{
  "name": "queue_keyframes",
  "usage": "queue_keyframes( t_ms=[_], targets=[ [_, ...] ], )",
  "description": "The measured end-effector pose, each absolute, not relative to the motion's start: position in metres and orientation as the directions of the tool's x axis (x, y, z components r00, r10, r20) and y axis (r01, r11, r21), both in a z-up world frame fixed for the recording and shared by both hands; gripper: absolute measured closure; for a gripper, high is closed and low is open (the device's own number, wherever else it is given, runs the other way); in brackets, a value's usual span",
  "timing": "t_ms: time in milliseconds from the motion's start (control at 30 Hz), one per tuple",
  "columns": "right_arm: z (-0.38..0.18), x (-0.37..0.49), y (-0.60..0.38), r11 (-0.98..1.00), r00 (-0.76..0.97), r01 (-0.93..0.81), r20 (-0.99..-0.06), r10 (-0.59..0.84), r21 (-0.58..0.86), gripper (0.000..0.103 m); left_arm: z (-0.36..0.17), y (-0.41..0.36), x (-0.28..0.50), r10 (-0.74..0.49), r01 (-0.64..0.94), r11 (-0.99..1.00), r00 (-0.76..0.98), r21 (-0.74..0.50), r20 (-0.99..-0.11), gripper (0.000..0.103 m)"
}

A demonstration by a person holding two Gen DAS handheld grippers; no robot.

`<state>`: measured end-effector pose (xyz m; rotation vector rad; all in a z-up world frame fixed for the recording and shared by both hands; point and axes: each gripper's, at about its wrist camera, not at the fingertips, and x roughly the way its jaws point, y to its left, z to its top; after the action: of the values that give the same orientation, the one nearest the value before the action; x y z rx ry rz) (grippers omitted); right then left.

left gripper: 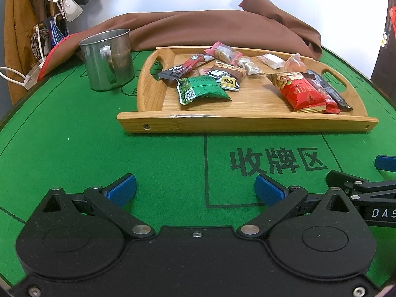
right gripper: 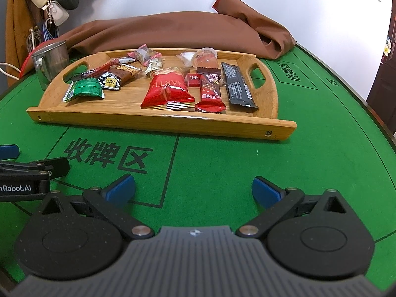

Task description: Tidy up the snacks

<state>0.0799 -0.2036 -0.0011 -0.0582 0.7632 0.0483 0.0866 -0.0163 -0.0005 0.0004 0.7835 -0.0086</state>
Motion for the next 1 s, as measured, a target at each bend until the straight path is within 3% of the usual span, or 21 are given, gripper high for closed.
queue_keyframes(
  t_ms=[1000],
  targets=[
    [-0.0011,0.0802,-0.2037,0.997,0.721,-0.065,-0.692,0.023,-0.034,0.0,-0.0017,-0.0154,0.0869,-0.014,0.017,1.0,0.707,-0.003,-0.707,0.0]
  ],
)
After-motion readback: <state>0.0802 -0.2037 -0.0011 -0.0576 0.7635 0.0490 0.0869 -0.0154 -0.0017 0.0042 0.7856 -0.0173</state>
